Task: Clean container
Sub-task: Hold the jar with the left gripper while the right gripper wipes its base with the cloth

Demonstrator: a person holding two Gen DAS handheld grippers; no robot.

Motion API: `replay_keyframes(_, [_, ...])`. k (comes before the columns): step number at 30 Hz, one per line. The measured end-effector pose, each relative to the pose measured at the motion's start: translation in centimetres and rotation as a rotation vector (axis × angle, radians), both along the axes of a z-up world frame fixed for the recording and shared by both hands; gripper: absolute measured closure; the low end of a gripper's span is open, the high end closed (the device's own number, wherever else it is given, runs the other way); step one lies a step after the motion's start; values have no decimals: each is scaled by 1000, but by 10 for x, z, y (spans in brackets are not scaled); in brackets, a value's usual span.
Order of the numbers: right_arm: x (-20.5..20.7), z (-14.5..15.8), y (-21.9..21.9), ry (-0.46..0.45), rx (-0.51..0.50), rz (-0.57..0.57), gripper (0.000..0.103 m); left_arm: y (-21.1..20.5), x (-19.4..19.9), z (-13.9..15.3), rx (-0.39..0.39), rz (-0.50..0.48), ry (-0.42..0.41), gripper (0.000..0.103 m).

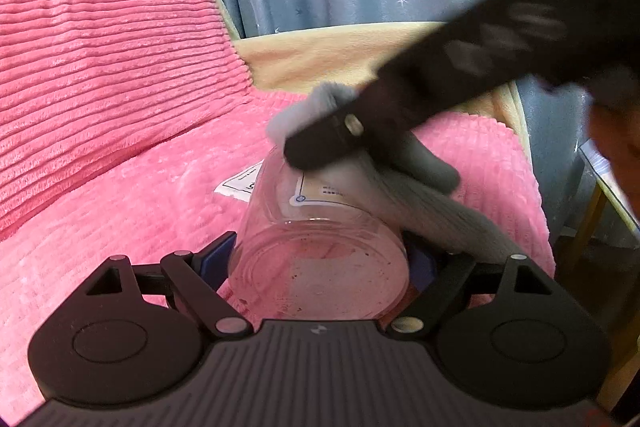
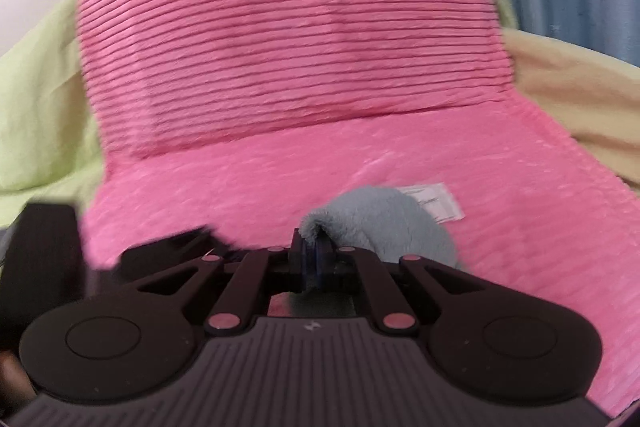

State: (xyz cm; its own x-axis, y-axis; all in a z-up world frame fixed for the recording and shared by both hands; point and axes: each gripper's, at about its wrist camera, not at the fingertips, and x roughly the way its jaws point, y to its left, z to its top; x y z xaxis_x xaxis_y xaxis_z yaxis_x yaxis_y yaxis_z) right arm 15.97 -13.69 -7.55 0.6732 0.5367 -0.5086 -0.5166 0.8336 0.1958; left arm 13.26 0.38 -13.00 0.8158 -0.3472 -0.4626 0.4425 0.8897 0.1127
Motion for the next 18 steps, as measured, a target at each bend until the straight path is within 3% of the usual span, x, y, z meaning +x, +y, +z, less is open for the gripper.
replay_keyframes(3, [13,0,-5,11,24,-47,101,0,0,0,2,1,-2,18])
replay_keyframes(18, [18,-2,-5,26,44,-17,102,-4,-2,-2,5,8,-5,18])
